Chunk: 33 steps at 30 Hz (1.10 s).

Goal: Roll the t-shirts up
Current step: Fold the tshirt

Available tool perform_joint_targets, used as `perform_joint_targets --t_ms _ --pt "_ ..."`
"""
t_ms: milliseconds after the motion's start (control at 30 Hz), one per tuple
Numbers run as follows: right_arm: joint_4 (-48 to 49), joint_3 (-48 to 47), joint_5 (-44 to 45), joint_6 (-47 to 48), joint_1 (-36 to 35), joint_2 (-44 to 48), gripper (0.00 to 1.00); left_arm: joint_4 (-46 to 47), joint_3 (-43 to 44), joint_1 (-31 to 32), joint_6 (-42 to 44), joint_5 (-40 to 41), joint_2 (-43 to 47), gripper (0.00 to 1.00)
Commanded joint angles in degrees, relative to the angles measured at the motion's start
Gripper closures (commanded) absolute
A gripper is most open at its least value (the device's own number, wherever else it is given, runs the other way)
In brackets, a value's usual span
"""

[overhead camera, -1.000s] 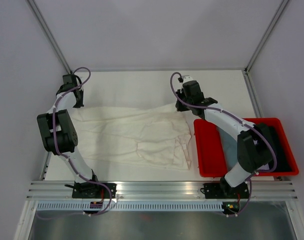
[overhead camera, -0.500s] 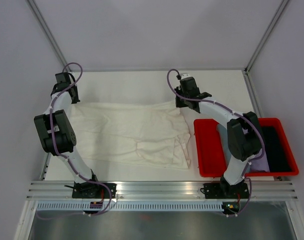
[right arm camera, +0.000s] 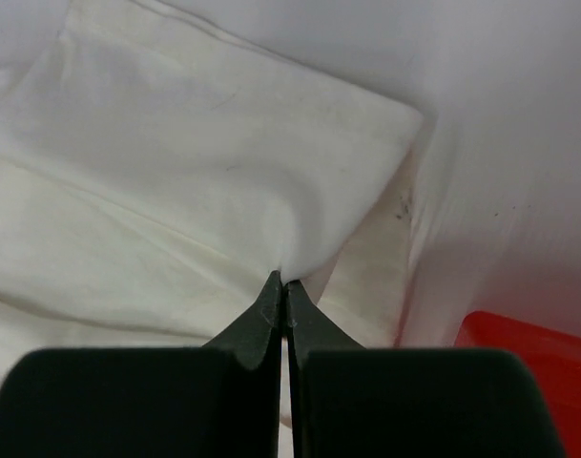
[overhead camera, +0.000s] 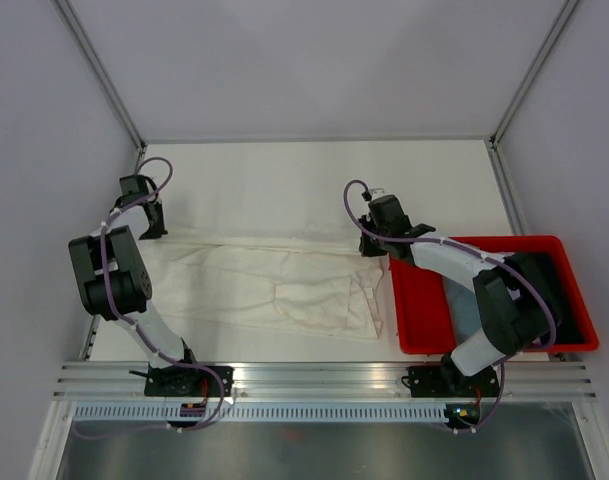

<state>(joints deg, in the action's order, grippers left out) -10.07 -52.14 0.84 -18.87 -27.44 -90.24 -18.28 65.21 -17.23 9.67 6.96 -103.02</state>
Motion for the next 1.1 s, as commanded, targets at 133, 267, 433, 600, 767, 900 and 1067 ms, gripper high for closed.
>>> perform_joint_targets --t_ms 133,267,433,600,767,900,1067 --pt "1.3 3.6 0.6 -1.0 -3.1 3.6 1.0 5.5 -3.6 -3.8 2.5 2.0 4.0 0.98" --pt "-0.2 3.2 2.1 0.0 -3.3 5.0 1.0 5.5 -3.2 -4.7 3.7 2.1 4.9 0.98" --pt "-1.5 4.1 1.5 -0.2 -3.8 5.9 1.0 5.5 -4.3 -5.1 4.5 2.8 5.0 0.98" --pt "-5.0 2.5 2.7 0.7 -5.3 6.3 1.0 5.1 -4.5 -5.2 5.4 2.4 6.3 0.98" --pt "-3.4 5.5 1.9 -2.2 -6.8 4.1 1.0 5.6 -7.1 -5.4 5.7 3.1 4.1 0.98" --pt "-2.5 5.9 2.2 -2.2 -6.9 2.3 1.0 6.8 -8.0 -5.9 5.4 3.5 2.3 0.98" --pt "-3.4 5.6 4.4 -0.8 -6.9 1.3 1.0 7.7 -8.3 -6.0 6.2 4.5 1.4 0.98"
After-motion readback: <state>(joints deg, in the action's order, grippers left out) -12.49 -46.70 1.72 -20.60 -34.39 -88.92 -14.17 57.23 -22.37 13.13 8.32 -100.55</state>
